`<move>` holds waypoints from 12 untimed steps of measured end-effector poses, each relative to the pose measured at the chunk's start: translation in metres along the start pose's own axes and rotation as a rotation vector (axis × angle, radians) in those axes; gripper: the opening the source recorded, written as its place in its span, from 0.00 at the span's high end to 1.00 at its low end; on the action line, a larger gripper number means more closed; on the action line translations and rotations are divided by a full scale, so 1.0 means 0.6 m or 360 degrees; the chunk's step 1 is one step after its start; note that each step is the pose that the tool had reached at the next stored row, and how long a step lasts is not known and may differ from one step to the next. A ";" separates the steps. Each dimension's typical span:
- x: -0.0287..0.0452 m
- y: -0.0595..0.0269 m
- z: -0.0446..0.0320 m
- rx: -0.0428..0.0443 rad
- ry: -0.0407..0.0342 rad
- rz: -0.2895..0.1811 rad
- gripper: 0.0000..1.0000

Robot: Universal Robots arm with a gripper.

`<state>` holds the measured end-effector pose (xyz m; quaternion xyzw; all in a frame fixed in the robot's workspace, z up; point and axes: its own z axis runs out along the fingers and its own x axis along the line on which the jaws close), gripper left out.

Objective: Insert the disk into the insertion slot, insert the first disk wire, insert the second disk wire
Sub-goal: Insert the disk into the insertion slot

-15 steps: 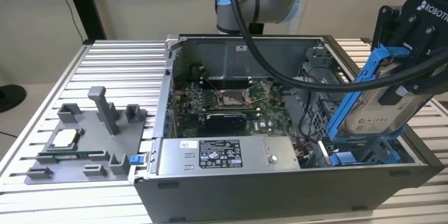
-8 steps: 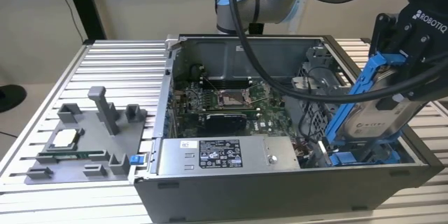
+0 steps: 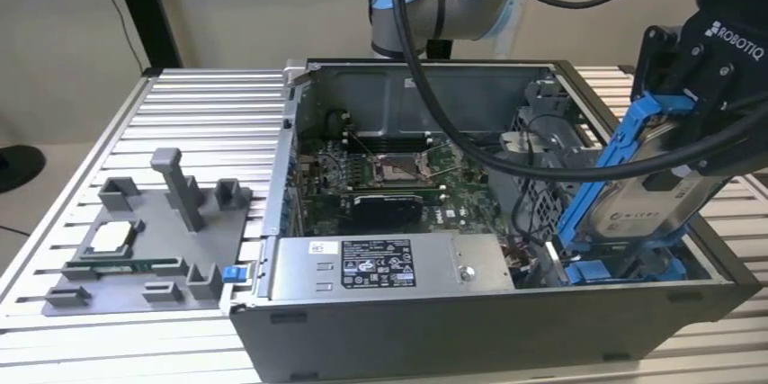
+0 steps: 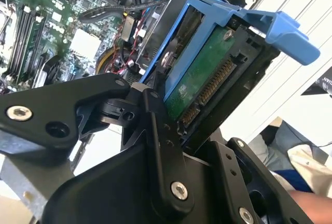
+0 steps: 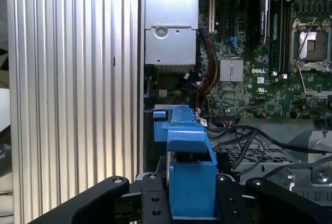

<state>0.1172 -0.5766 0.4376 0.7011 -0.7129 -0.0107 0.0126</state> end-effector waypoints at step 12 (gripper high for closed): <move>0.000 0.000 0.004 0.0000 0.0000 0.0000 1.00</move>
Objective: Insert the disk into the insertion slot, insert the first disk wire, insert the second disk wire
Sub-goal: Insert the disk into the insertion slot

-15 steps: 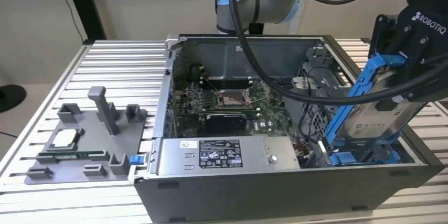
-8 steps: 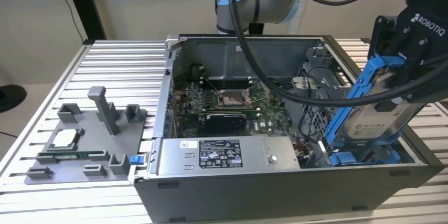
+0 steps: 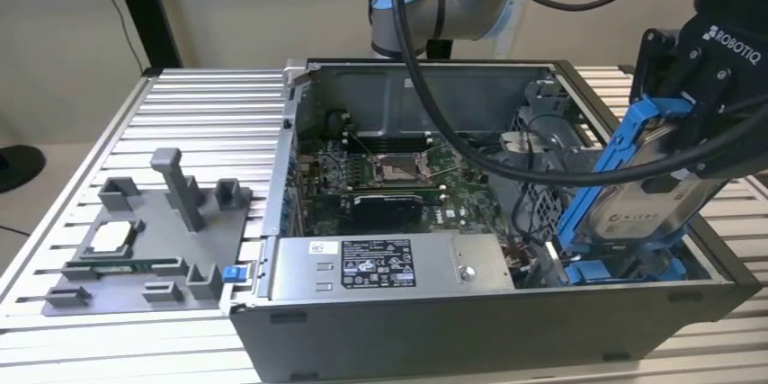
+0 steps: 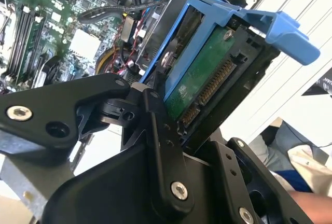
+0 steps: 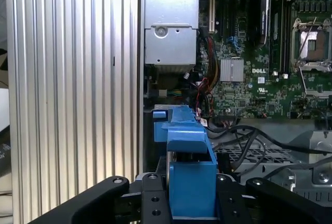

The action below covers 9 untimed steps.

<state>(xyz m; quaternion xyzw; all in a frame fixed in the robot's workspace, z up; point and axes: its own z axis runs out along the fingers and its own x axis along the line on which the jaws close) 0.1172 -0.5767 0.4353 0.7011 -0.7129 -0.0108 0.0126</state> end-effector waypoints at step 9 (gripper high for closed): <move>0.000 0.000 0.004 0.0000 0.0000 0.0000 1.00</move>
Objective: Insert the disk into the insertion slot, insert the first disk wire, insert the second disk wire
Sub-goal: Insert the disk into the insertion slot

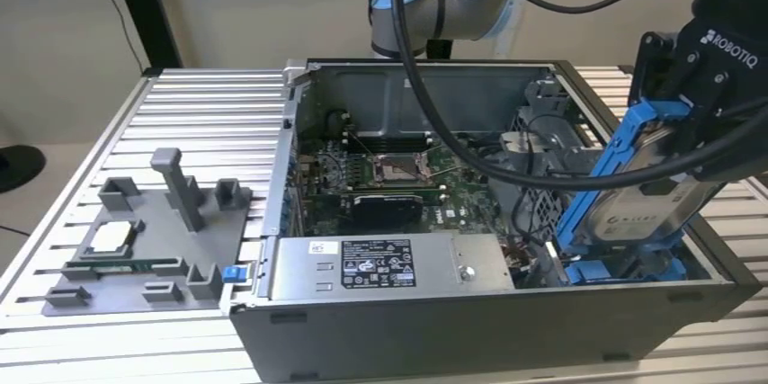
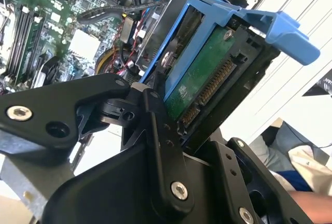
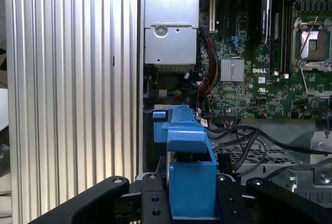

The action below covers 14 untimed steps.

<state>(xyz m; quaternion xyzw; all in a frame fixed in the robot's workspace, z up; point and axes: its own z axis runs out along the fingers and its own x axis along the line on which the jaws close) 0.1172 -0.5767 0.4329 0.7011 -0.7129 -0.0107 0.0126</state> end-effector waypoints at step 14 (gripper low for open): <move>0.000 -0.007 0.011 0.0000 0.0000 0.0000 1.00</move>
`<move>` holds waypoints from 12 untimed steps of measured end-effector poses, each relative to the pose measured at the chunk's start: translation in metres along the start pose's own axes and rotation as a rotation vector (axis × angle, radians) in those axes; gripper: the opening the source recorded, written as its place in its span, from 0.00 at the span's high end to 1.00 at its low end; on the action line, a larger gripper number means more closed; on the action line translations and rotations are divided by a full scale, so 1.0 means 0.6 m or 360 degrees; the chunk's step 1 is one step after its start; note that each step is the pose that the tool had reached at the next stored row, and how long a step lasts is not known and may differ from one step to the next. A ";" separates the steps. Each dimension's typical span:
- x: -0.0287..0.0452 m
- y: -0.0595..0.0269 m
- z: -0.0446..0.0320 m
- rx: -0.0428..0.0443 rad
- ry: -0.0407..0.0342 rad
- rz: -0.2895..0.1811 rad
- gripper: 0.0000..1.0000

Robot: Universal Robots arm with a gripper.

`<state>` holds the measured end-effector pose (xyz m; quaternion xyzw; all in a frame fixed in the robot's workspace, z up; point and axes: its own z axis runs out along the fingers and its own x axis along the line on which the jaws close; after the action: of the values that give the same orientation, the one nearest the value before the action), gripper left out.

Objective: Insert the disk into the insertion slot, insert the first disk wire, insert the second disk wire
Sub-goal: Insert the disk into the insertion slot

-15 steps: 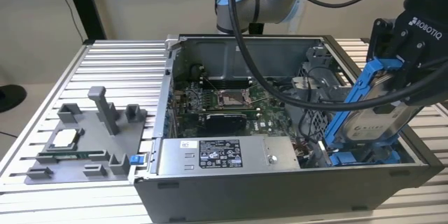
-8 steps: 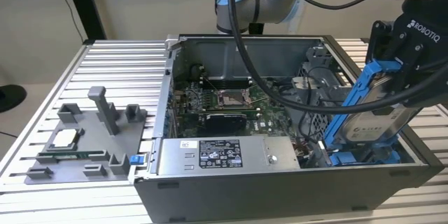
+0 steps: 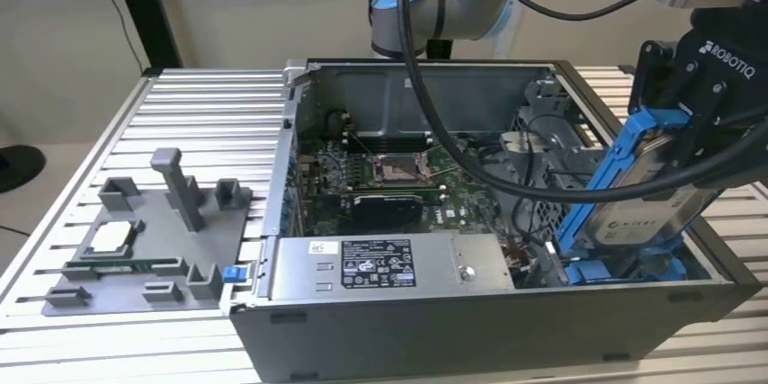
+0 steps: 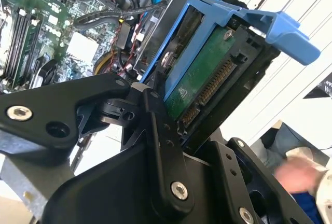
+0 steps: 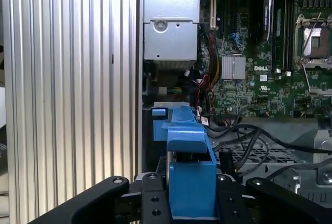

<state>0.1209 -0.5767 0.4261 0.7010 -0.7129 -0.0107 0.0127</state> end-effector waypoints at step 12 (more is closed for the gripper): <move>0.000 -0.005 0.005 0.0000 -0.0001 0.0000 1.00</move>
<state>0.1237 -0.5767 0.4229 0.7011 -0.7129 -0.0108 0.0125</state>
